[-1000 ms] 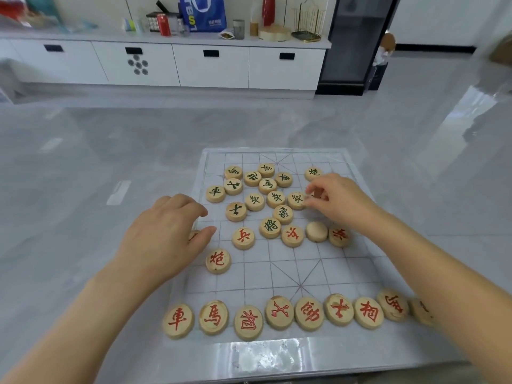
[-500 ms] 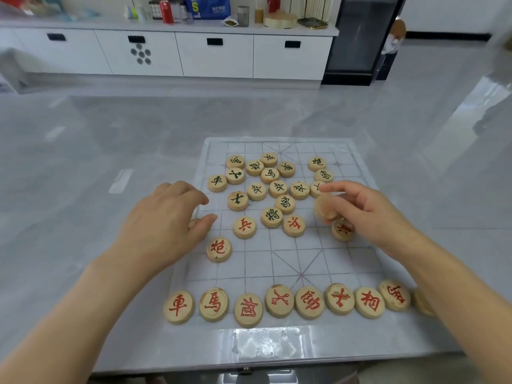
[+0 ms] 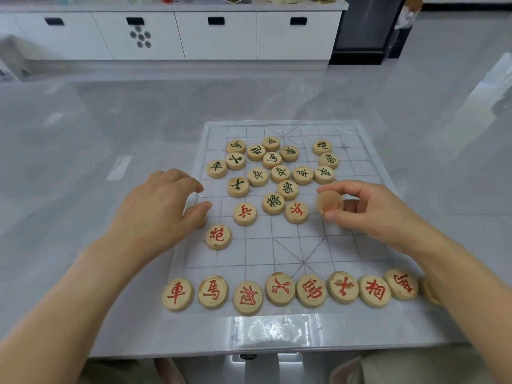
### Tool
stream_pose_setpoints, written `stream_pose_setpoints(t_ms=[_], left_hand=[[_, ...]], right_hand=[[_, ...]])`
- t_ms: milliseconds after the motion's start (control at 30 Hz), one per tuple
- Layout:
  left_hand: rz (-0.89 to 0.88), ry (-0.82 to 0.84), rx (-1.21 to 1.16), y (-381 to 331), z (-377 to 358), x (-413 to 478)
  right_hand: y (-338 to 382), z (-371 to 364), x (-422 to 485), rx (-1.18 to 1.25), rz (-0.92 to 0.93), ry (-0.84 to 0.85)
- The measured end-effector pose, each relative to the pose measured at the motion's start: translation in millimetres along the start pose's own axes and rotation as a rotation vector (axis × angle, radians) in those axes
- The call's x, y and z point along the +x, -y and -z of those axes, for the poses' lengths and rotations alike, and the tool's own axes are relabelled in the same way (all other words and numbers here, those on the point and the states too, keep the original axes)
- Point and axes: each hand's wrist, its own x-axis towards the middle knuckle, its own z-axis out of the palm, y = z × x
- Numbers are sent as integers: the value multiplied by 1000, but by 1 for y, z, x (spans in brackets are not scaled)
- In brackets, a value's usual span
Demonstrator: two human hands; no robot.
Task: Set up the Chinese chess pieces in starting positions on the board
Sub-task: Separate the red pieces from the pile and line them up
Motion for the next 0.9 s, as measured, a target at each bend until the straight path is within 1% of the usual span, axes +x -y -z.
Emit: stream_pose_setpoints(t_ms=[133, 267, 300, 400, 433, 467, 500, 567, 633, 733, 800, 900], left_hand=[[4, 9, -2, 0, 1, 0], [11, 4, -7, 1, 2, 0], [15, 6, -7, 3, 2, 0], [29, 9, -10, 7, 4, 0], [30, 10, -13, 8, 5, 0], [27, 11, -11, 8, 6, 0], [22, 9, -6, 8, 6, 0], [12, 1, -1, 6, 7, 0], [7, 1, -4, 4, 7, 0], [7, 10, -4, 3, 4, -1], [8, 13, 7, 4, 3, -1], [12, 10, 20, 5, 3, -2]], right_hand=[[6, -5, 0, -75, 78, -28], [7, -9, 1, -130, 82, -81], [8, -5, 0, -135, 78, -130], [13, 33, -4, -87, 82, -376], [14, 48, -7, -79, 76, -430], [13, 61, -10, -89, 54, -450], [10, 69, -13, -114, 17, -436], [-1, 72, -20, -198, -69, -354], [-10, 66, -25, -260, -109, -313], [-20, 59, -28, -335, -129, -317], [-21, 57, -28, -457, -139, -305], [-14, 51, -30, -646, -89, -241]])
